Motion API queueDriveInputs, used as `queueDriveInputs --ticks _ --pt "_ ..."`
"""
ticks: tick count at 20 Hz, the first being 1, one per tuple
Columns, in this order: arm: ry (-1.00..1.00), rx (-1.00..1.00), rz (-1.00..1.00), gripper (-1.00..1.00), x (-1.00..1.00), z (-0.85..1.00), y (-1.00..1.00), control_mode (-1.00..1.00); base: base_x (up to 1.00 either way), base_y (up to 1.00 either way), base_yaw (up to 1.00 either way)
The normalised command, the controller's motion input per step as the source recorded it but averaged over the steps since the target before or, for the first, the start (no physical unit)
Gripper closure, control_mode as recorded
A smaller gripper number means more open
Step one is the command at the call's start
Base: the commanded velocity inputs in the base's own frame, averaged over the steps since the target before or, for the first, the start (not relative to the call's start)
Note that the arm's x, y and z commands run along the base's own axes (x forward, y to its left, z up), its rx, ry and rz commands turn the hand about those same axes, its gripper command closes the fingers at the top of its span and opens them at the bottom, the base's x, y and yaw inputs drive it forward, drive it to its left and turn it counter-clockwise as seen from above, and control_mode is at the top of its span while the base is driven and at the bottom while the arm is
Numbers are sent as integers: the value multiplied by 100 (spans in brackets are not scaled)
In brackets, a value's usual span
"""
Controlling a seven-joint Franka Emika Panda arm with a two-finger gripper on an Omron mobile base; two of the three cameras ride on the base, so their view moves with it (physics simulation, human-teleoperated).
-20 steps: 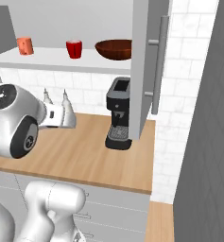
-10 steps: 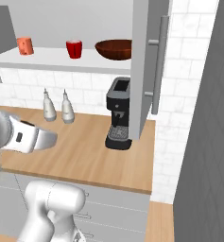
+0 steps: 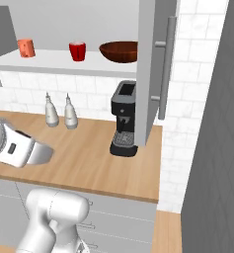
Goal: Gather all objects into one cabinet and sort the glasses and bowls to opposite sides.
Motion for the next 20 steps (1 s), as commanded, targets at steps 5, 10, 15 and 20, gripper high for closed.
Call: queueDriveInputs --ticks 5,10,15,20 --pt "32 -5 31 -100 0 -38 0 -100 0 0 0" --pt "20 -1 17 -100 -8 -37 0 -100 0 0 0" --pt "1 0 1 -100 -19 -7 4 -100 0 0 0" --pt "0 -1 0 -100 -14 0 13 -100 0 0 0"
